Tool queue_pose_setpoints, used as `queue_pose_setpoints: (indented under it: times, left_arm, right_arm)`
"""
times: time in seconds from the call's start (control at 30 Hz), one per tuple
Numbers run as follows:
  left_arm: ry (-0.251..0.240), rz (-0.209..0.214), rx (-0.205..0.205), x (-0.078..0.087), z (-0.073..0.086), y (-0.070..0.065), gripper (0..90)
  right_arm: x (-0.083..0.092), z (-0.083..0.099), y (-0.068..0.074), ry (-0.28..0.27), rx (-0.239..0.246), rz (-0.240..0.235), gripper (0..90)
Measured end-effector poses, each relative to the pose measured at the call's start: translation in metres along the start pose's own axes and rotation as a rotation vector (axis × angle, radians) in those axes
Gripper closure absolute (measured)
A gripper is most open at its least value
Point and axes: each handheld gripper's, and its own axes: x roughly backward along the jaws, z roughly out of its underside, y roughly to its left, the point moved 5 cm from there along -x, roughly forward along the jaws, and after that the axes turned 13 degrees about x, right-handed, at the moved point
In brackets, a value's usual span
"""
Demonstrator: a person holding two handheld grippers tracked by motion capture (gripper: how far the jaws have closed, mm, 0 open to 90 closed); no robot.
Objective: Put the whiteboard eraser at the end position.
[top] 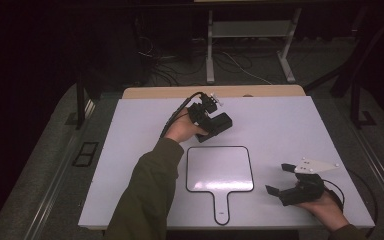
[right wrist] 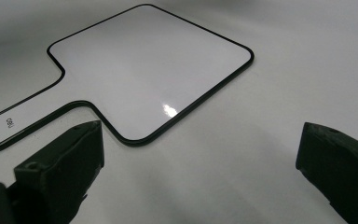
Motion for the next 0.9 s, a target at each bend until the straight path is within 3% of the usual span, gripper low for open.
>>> queue_pose_setpoints:
  times: [0.13, 0.3, 0.57, 0.67, 0.9]
  left_arm:
    - [0.007, -0.032, -0.009, -0.005, -0.006, 0.009, 39.1]
    - [0.015, -0.059, 0.017, -0.015, -0.011, 0.016, 39.0]
    - [0.035, -0.071, 0.047, -0.038, -0.017, 0.026, 39.0]
    - [0.066, -0.070, 0.048, -0.045, -0.017, 0.027, 39.0]
    - [0.046, -0.085, 0.053, -0.057, -0.017, 0.030, 38.9]
  right_arm:
    - [-0.002, 0.001, -0.001, 0.001, 0.003, -0.002, 0.0]
    - [0.000, 0.001, -0.001, -0.002, -0.004, -0.004, 0.0]
    - [-0.001, 0.001, 0.000, -0.009, -0.010, -0.015, 0.0]
    - [-0.001, 0.001, 0.000, -0.008, -0.009, -0.016, 0.0]
    - [0.000, 0.001, -0.001, -0.007, -0.010, -0.011, 0.0]
